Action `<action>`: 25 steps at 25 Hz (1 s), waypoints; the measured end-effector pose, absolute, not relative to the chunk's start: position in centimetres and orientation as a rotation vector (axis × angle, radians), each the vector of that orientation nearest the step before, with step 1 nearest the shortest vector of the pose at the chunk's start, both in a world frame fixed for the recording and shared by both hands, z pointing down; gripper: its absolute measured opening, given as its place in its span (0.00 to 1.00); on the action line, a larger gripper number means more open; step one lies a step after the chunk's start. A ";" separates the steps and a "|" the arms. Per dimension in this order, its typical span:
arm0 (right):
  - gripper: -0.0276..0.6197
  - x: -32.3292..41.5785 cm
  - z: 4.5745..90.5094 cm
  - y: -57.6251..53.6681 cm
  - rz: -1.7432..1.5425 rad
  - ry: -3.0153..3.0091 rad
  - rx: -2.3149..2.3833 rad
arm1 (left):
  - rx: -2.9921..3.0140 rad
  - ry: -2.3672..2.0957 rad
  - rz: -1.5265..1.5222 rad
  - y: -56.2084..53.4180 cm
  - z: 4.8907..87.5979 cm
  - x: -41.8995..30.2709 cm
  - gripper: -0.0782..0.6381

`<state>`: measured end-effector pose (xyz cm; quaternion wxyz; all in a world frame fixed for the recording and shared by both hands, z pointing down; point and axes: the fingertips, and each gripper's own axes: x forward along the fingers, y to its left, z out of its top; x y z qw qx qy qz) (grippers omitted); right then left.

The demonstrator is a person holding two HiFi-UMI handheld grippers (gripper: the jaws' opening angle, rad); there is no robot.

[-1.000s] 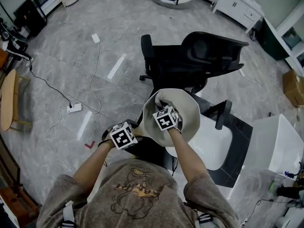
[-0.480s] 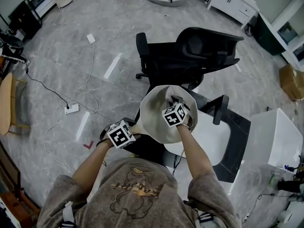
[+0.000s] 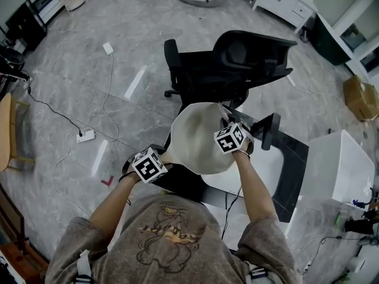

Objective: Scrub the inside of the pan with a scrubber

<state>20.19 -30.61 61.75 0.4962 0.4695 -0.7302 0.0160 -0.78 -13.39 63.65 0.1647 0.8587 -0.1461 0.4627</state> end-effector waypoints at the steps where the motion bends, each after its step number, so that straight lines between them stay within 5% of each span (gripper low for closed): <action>1: 0.17 21.0 61.7 -30.5 0.045 -1.756 1.136 | 2.441 -0.422 1.324 -13.4 63.7 -0.9 0.46; 13: 0.17 24.9 62.0 -25.3 0.182 -1.682 1.046 | 2.401 -0.486 1.336 -13.2 63.2 -1.1 0.45; 25: 0.17 20.9 63.8 -17.6 0.398 -1.735 0.778 | 2.399 -0.501 1.316 -13.6 63.4 -0.9 0.45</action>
